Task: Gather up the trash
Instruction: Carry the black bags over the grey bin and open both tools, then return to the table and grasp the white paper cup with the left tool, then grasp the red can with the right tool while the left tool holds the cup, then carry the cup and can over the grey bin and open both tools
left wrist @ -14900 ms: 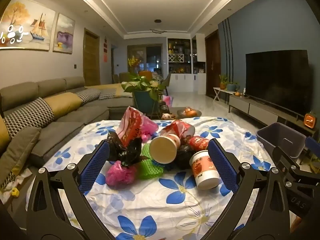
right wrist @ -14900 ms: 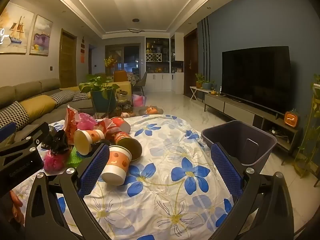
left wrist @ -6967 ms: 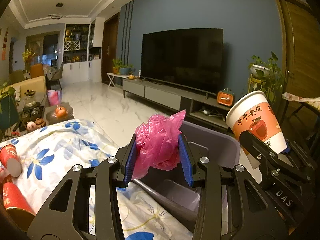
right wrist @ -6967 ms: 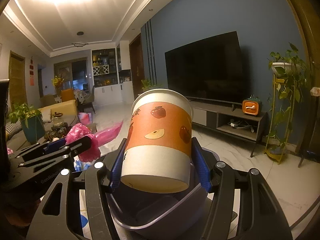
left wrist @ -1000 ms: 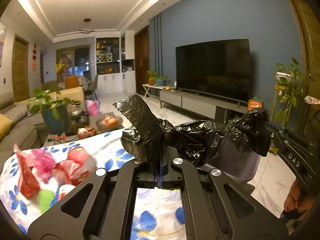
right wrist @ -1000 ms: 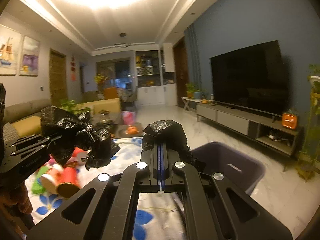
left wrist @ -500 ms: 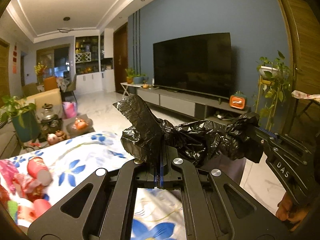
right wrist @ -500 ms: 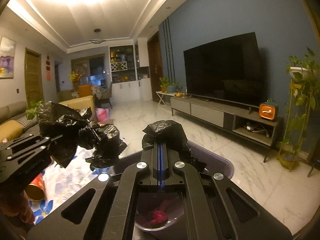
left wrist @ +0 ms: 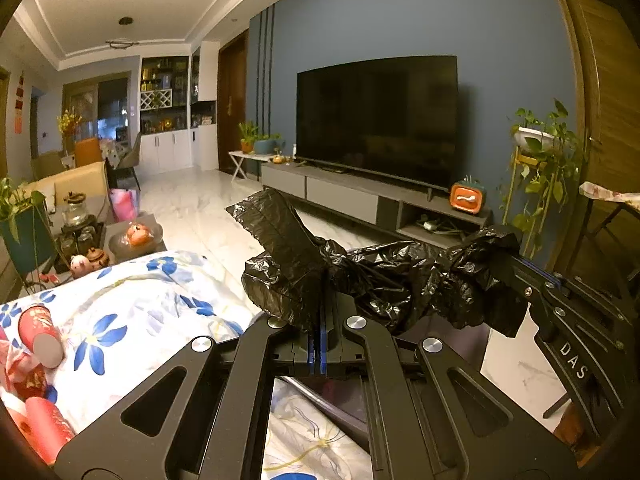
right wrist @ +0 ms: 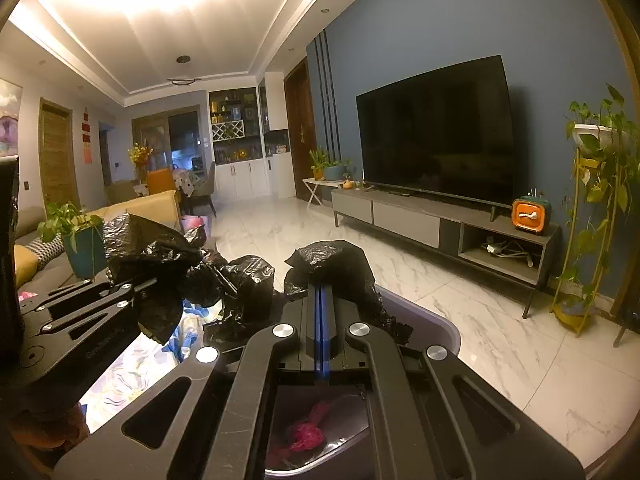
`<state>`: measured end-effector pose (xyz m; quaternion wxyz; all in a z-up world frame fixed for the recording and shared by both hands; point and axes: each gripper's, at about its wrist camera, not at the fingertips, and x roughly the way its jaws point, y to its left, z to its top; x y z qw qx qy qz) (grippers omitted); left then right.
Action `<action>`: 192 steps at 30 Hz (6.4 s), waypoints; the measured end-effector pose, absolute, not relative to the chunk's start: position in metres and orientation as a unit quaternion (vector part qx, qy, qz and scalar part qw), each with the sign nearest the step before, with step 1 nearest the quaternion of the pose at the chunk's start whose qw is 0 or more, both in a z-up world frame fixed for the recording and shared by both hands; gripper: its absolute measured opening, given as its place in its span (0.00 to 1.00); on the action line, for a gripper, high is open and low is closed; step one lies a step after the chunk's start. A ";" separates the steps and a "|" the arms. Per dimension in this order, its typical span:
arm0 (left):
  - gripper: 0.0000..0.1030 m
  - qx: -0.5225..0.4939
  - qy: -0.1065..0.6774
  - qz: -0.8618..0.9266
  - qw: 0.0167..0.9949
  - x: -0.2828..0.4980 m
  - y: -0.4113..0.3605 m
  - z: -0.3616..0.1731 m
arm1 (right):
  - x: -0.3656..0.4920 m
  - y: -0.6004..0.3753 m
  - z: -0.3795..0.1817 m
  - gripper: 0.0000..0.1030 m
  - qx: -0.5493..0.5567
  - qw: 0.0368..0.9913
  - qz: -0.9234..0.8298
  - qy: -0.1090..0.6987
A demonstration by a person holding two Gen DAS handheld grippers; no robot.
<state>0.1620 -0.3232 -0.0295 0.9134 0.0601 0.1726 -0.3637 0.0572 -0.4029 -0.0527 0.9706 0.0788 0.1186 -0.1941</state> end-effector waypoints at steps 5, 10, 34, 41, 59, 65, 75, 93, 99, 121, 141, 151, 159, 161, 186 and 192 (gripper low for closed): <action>0.01 0.062 0.180 -0.361 0.913 0.167 -0.329 -0.037 | 0.059 -0.398 -0.048 0.01 0.078 0.970 -0.196 0.119; 0.01 0.061 0.184 -0.363 0.911 0.170 -0.336 -0.039 | 0.060 -0.399 -0.048 0.01 0.079 0.970 -0.196 0.120; 0.75 0.006 0.198 -0.357 0.913 0.183 -0.310 -0.050 | 0.042 -0.405 -0.048 0.50 0.085 0.968 -0.216 0.093; 0.84 0.014 0.175 -0.296 0.939 0.160 -0.259 -0.043 | 0.029 -0.387 -0.048 0.73 0.077 0.972 -0.208 0.082; 0.84 -0.030 0.180 -0.097 0.979 0.116 -0.058 -0.060 | 0.041 -0.273 -0.063 0.77 0.035 0.990 -0.094 0.101; 0.84 -0.045 0.185 -0.030 0.981 0.101 0.008 -0.074 | 0.061 -0.222 -0.084 0.77 0.019 0.991 -0.054 0.122; 0.84 -0.061 0.185 -0.003 0.981 0.091 0.048 -0.081 | 0.093 -0.166 -0.113 0.71 -0.006 0.985 -0.010 0.170; 0.84 -0.025 0.191 -0.035 0.981 0.104 0.036 -0.092 | 0.157 -0.128 -0.135 0.47 -0.056 0.965 0.042 0.254; 0.83 -0.010 0.199 -0.049 0.979 0.115 0.026 -0.096 | 0.166 -0.126 -0.138 0.23 -0.054 0.959 0.057 0.271; 0.10 0.035 0.281 -0.126 0.951 0.165 -0.022 -0.105 | 0.127 -0.163 -0.122 0.04 -0.001 0.970 0.053 0.236; 0.02 0.004 0.204 -0.138 0.969 0.116 -0.034 -0.045 | 0.085 -0.199 -0.087 0.04 -0.002 0.983 0.016 0.184; 0.02 0.009 0.192 -0.149 0.970 0.109 -0.050 -0.032 | 0.072 -0.212 -0.073 0.03 -0.005 0.986 -0.003 0.168; 0.02 0.010 0.191 -0.152 0.970 0.108 -0.054 -0.031 | 0.067 -0.215 -0.068 0.03 -0.007 0.987 -0.007 0.160; 0.02 0.013 0.191 -0.153 0.970 0.107 -0.056 -0.030 | 0.067 -0.215 -0.068 0.03 -0.006 0.987 -0.008 0.159; 0.02 0.054 0.164 -0.266 0.948 0.127 -0.171 -0.004 | 0.052 -0.284 -0.039 0.03 -0.002 0.988 -0.104 0.113; 0.02 0.064 0.150 -0.317 0.934 0.135 -0.231 -0.008 | 0.046 -0.328 -0.032 0.03 0.005 0.981 -0.166 0.101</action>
